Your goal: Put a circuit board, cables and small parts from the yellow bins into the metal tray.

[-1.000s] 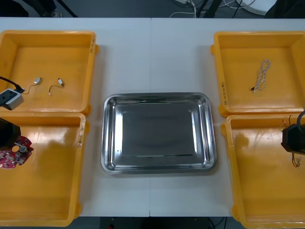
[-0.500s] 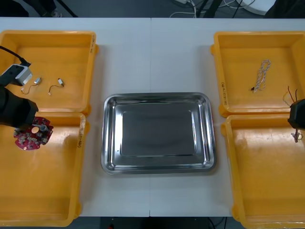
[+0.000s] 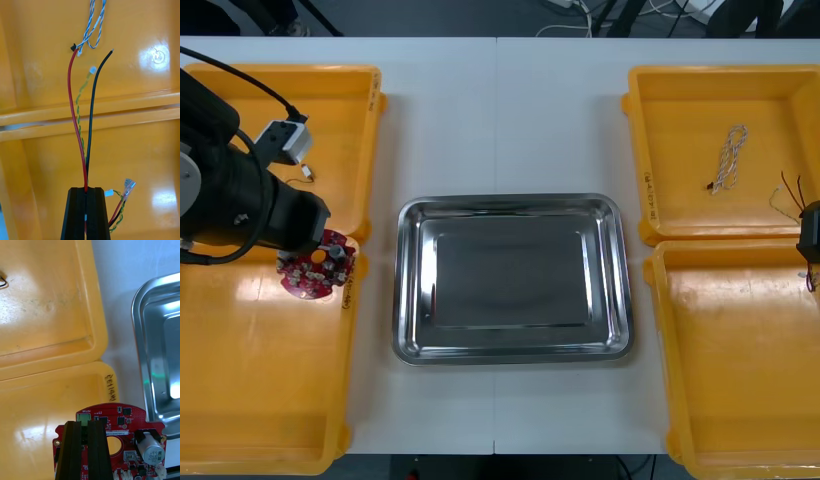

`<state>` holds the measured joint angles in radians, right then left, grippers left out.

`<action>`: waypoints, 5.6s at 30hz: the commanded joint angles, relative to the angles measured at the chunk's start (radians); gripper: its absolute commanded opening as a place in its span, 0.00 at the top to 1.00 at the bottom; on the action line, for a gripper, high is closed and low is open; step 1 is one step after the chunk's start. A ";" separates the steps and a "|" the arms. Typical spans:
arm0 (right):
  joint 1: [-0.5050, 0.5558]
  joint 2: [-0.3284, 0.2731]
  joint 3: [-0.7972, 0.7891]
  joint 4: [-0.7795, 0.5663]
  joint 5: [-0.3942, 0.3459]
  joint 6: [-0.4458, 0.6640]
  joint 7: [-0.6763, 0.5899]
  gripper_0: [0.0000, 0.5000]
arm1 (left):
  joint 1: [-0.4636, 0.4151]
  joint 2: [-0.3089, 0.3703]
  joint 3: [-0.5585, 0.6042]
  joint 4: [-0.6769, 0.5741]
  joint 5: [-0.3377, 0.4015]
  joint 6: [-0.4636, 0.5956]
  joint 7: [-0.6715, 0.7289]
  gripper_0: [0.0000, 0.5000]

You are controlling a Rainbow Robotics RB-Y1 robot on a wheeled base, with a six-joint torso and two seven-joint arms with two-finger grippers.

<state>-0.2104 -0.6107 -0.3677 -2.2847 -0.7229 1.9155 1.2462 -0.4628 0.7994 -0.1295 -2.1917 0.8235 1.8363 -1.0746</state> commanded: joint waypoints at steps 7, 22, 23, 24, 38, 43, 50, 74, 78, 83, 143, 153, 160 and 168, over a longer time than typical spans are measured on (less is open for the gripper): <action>-0.122 -0.107 0.081 -0.033 -0.136 0.004 -0.018 1.00 | -0.139 -0.074 -0.163 -0.034 -0.075 0.009 0.259 1.00; -0.198 -0.187 0.138 -0.001 -0.371 0.004 0.036 1.00 | -0.243 -0.163 -0.332 0.029 -0.129 0.001 0.332 1.00; -0.198 -0.199 0.151 -0.004 -0.377 0.004 0.042 1.00 | -0.247 -0.167 -0.351 0.038 -0.139 -0.006 0.337 1.00; -0.196 -0.204 0.159 -0.010 -0.378 0.004 0.044 1.00 | -0.249 -0.171 -0.358 0.043 -0.141 -0.011 0.338 1.00; -0.202 -0.264 0.329 -0.105 -0.377 0.004 0.071 1.00 | -0.278 -0.189 -0.518 0.098 -0.172 -0.101 0.374 1.00; -0.228 -0.264 0.409 -0.134 -0.359 0.004 0.065 1.00 | -0.281 -0.189 -0.556 0.124 -0.173 -0.149 0.381 1.00; -0.285 -0.241 0.520 -0.145 -0.325 0.004 0.061 1.00 | -0.283 -0.189 -0.608 0.159 -0.188 -0.232 0.377 1.00; -0.360 -0.136 0.725 -0.136 -0.181 0.004 0.055 1.00 | -0.292 -0.174 -0.759 0.217 -0.250 -0.351 0.357 1.00; -0.360 -0.136 0.702 -0.134 -0.173 0.004 0.058 1.00 | -0.292 -0.169 -0.768 0.217 -0.254 -0.356 0.355 1.00; -0.360 -0.139 0.691 -0.116 -0.158 0.004 0.053 1.00 | -0.292 -0.163 -0.771 0.220 -0.254 -0.359 0.351 1.00; -0.394 -0.081 0.811 -0.082 -0.139 0.004 0.071 1.00 | -0.329 -0.161 -0.343 0.158 -0.012 -0.026 0.127 0.00; -0.469 0.015 0.922 0.036 -0.099 0.004 0.091 1.00 | -0.336 -0.158 -0.193 0.197 0.011 0.066 -0.030 0.00; -0.475 -0.003 1.053 0.040 -0.004 -0.055 0.133 1.00 | -0.361 -0.128 -0.137 0.279 0.039 0.067 -0.149 0.00; -0.474 -0.003 1.110 0.091 0.033 -0.115 0.308 1.00 | -0.409 -0.092 -0.087 0.405 0.059 0.067 -0.283 0.00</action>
<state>-0.6505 -0.6064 0.7298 -2.2068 -0.6962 1.8205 1.4784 -0.7999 0.6613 -0.2617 -1.8255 0.8658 1.8942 -1.1808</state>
